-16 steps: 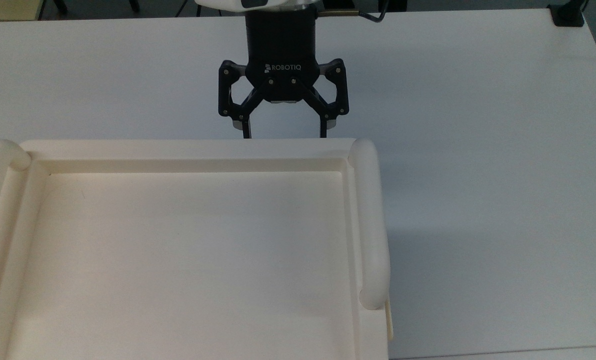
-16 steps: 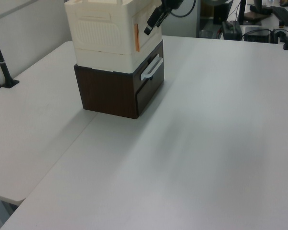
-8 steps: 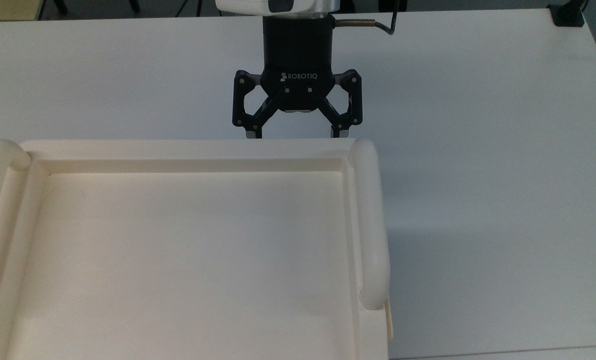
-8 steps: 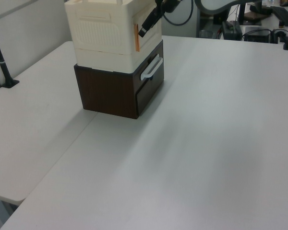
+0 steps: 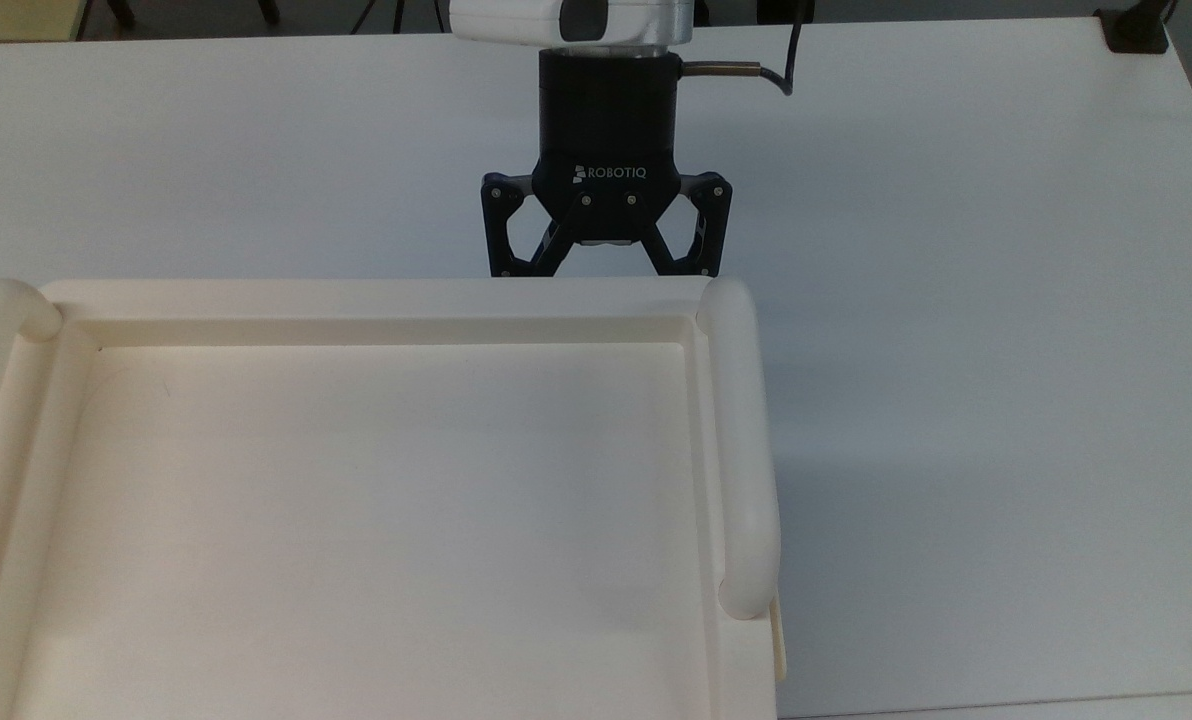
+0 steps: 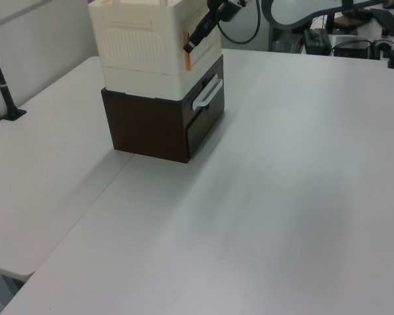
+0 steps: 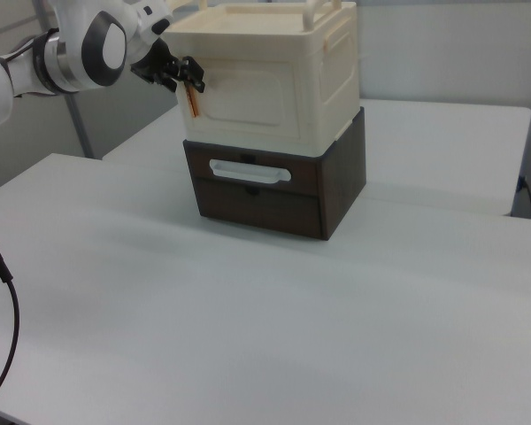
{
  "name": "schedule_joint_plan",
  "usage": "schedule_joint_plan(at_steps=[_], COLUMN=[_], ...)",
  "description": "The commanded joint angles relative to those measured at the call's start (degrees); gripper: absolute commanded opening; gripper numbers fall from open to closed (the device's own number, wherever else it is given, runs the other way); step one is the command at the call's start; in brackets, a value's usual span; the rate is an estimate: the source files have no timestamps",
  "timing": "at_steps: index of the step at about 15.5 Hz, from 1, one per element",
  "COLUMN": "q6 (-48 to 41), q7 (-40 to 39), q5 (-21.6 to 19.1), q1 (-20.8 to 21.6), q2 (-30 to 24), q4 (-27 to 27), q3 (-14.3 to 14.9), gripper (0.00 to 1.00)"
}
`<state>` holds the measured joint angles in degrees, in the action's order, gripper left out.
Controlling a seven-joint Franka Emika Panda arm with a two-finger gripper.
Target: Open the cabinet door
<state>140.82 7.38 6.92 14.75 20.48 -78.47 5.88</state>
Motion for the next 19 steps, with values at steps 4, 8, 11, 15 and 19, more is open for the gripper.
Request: schedule_joint_plan(at_steps=[4,8,11,15,19], q6=[1.3,1.2,1.1,0.3,-2.1], q7=[5.7,5.7,5.6,5.4,5.2], q5=[1.3,2.2,2.1,2.1,2.1], q1=[0.7,0.7,0.6,0.4,0.2], q2=[0.7,0.7,0.7,0.4,0.1], q4=[0.8,0.6,-0.2,-1.1,-1.8], q3=[0.4,0.4,0.4,0.4,0.4], gripper=[0.47,0.27,0.18,0.12,0.12])
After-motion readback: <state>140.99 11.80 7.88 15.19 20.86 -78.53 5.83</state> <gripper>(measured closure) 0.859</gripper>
